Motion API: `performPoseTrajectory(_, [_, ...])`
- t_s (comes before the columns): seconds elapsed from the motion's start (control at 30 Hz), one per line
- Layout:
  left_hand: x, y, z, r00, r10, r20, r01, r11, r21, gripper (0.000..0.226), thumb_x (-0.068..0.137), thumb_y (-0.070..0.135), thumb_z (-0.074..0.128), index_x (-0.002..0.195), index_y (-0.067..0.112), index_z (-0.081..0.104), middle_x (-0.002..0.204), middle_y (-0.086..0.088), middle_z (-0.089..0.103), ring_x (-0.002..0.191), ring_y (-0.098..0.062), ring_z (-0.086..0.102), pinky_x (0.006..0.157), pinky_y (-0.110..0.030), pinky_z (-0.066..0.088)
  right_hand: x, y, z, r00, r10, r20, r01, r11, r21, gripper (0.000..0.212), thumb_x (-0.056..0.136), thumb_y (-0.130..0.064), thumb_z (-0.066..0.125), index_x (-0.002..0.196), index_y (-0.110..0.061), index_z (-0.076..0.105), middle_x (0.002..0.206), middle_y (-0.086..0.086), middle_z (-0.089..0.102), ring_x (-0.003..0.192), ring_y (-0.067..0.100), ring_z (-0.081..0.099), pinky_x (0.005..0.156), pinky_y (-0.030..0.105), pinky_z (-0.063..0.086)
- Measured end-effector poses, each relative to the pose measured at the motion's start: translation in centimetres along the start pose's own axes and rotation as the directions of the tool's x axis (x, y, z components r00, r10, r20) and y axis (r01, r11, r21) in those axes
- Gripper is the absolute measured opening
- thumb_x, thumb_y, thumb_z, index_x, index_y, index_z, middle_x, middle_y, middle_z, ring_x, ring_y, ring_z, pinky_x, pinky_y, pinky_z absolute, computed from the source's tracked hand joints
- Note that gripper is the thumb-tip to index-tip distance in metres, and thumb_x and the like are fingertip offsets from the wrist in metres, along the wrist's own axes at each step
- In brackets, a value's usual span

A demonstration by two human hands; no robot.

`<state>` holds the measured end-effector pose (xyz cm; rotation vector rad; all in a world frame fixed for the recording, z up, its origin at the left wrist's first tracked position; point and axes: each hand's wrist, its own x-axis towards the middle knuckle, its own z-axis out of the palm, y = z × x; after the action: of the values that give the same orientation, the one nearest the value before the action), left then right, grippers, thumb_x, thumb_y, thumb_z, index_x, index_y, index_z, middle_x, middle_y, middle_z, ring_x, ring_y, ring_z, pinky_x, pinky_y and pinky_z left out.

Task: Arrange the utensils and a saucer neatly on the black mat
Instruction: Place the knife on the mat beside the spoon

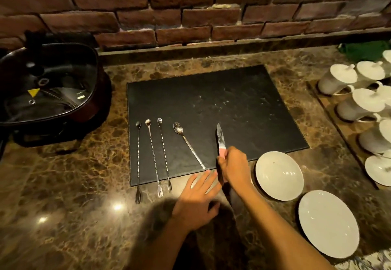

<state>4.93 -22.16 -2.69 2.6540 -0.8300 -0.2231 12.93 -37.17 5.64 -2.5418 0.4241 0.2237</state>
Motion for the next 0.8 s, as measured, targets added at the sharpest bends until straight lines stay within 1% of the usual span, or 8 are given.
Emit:
performPoseTrajectory(0.1, [0.1, 0.0, 0.2, 0.999, -0.015, 0.032, 0.013, 0.998, 0.062, 0.067, 0.085, 0.053, 0.054, 0.149, 0.031, 0.045, 0.163, -0.001, 0.037, 0.153, -0.02, 0.027, 0.123, -0.046, 0.028, 3.1, -2.2, 0.6, 1.0, 0.018, 0.015, -0.018, 1.0, -0.024, 0.024, 0.09, -0.024, 0.06, 0.097, -0.001, 0.059, 0.101, 0.021, 0.065, 0.094, 0.04, 0.062, 0.071, 0.037, 0.045])
performPoseTrajectory(0.2, [0.2, 0.0, 0.2, 0.999, -0.012, 0.052, 0.006, 0.994, 0.111, 0.059, 0.091, 0.054, 0.047, 0.145, 0.029, 0.048, 0.163, -0.003, 0.037, 0.153, -0.022, 0.024, 0.122, -0.049, 0.028, 4.2, -3.6, 1.2, 0.999, 0.032, -0.013, -0.033, 0.997, -0.064, 0.026, 0.09, -0.023, 0.061, 0.101, 0.001, 0.059, 0.103, 0.022, 0.065, 0.095, 0.041, 0.064, 0.077, 0.043, 0.052])
performPoseTrajectory(0.3, [0.3, 0.0, 0.1, 0.999, -0.01, 0.049, 0.005, 0.994, 0.113, 0.054, 0.095, 0.054, 0.043, 0.143, 0.028, 0.048, 0.16, -0.003, 0.04, 0.154, -0.023, 0.024, 0.123, -0.051, 0.026, 4.3, -3.9, 1.7, 0.998, 0.053, -0.041, -0.056, 0.996, -0.068, 0.026, 0.09, -0.023, 0.062, 0.103, 0.0, 0.059, 0.104, 0.022, 0.065, 0.095, 0.039, 0.065, 0.078, 0.044, 0.053])
performPoseTrajectory(0.47, [0.1, 0.0, 0.0, 0.999, -0.031, 0.006, 0.031, 0.999, 0.024, 0.063, 0.088, 0.051, 0.053, 0.148, 0.034, 0.044, 0.163, 0.003, 0.037, 0.154, -0.017, 0.024, 0.123, -0.044, 0.028, 3.6, -2.1, -0.4, 0.999, 0.047, -0.026, -0.046, 0.999, 0.018, 0.033, 0.094, -0.033, 0.054, 0.098, -0.001, 0.059, 0.099, 0.017, 0.063, 0.092, 0.036, 0.063, 0.074, 0.041, 0.049])
performPoseTrajectory(0.57, [-0.1, 0.2, 0.3, 0.998, -0.009, -0.067, 0.008, 1.0, -0.009, 0.059, 0.091, 0.044, 0.055, 0.149, 0.031, 0.049, 0.162, 0.002, 0.04, 0.153, -0.018, 0.031, 0.124, -0.043, 0.026, 1.5, 2.4, -4.1, 0.998, 0.044, -0.051, -0.037, 0.992, 0.119, 0.023, 0.094, -0.029, 0.053, 0.092, -0.008, 0.061, 0.093, 0.011, 0.065, 0.088, 0.031, 0.062, 0.071, 0.033, 0.043])
performPoseTrajectory(0.63, [0.0, 0.7, 0.0, 0.998, 0.003, -0.061, 0.0, 0.999, 0.049, 0.057, 0.09, 0.041, 0.056, 0.145, 0.028, 0.054, 0.158, 0.0, 0.047, 0.148, -0.021, 0.041, 0.121, -0.043, 0.028, -0.2, 7.2, -7.7, 0.992, 0.086, -0.088, -0.071, 0.985, 0.158, 0.018, 0.094, -0.023, 0.053, 0.098, -0.009, 0.064, 0.096, 0.012, 0.068, 0.092, 0.032, 0.064, 0.077, 0.034, 0.048])
performPoseTrajectory(0.7, [0.4, 1.9, -0.2, 0.991, -0.078, -0.111, 0.086, 0.994, 0.071, 0.053, 0.087, 0.039, 0.054, 0.136, 0.025, 0.064, 0.149, -0.001, 0.057, 0.14, -0.023, 0.052, 0.114, -0.041, 0.03, -1.9, 12.7, -11.3, 0.979, 0.131, -0.157, -0.111, 0.986, 0.128, 0.017, 0.093, -0.013, 0.054, 0.103, -0.006, 0.066, 0.1, 0.016, 0.07, 0.093, 0.035, 0.065, 0.083, 0.038, 0.05])
performPoseTrajectory(0.8, [1.8, 6.7, -0.1, 0.939, -0.268, -0.215, 0.264, 0.963, -0.05, 0.038, 0.086, 0.032, 0.051, 0.11, 0.017, 0.076, 0.122, -0.005, 0.072, 0.118, -0.023, 0.061, 0.096, -0.038, 0.043, -4.1, 20.4, -15.8, 0.95, 0.193, -0.244, -0.171, 0.979, 0.108, 0.014, 0.087, 0.001, 0.057, 0.093, -0.004, 0.068, 0.085, 0.017, 0.07, 0.077, 0.032, 0.064, 0.07, 0.032, 0.047])
